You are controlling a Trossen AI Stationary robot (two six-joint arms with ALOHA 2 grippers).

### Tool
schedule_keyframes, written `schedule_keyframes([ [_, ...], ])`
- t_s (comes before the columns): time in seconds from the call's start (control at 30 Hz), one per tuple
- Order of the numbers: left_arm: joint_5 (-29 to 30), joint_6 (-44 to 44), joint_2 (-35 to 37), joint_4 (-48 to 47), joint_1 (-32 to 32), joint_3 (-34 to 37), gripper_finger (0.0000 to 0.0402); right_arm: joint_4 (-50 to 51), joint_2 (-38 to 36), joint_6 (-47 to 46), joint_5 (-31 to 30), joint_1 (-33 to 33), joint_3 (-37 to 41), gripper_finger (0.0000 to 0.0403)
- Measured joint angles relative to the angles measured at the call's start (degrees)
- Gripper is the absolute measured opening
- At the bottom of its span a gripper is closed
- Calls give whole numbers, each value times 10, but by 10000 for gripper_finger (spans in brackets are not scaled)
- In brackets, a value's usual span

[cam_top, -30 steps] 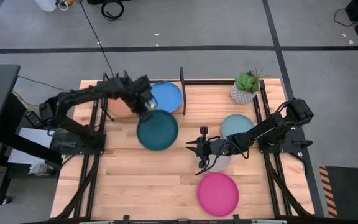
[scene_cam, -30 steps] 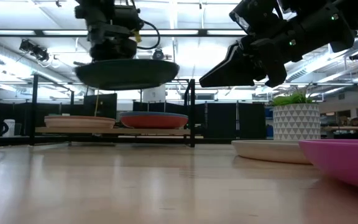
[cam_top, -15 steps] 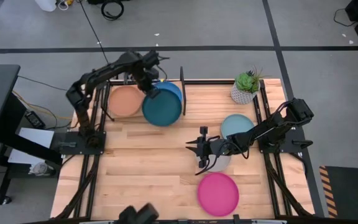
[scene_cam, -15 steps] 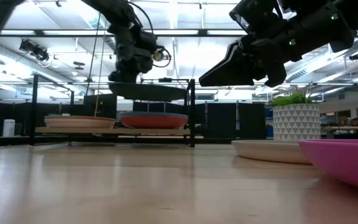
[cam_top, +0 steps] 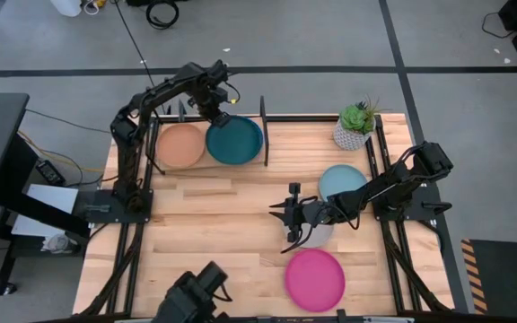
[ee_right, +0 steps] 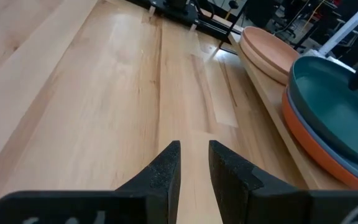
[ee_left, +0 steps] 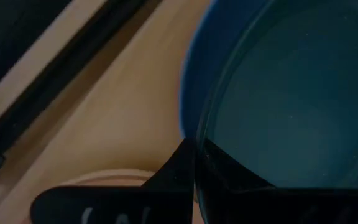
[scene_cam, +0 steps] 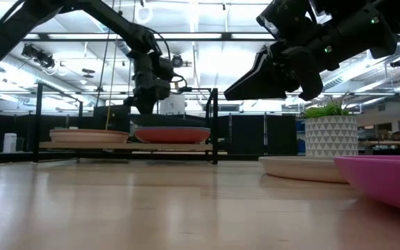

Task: Place and stack plates onto a shelf
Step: Stack the dark green plate on the blue plate, then stack the gray plate on the light brown plate

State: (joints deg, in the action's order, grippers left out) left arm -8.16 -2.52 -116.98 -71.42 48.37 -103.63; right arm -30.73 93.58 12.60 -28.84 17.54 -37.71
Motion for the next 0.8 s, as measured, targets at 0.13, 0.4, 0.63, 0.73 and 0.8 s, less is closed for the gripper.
schedule_keyframes([
  [0.13, 7, -7, -1, 30, 0, 0, 32, 0, 0, 0, 0, 0, 0, 89],
  [0.4, 9, -21, 0, 67, -18, -4, 120, 4, 0, -4, 0, 0, 0, 89],
  [0.63, 6, -86, 54, 40, -73, 4, 144, 16, 0, -8, -5, 0, 0, 89],
  [0.73, 4, -113, 97, 59, -120, 46, 145, 36, 0, -19, -8, 1, 0, 89],
  [0.8, 3, -129, 130, 88, -154, 87, 145, 55, 0, -24, -29, 5, 0, 89],
])
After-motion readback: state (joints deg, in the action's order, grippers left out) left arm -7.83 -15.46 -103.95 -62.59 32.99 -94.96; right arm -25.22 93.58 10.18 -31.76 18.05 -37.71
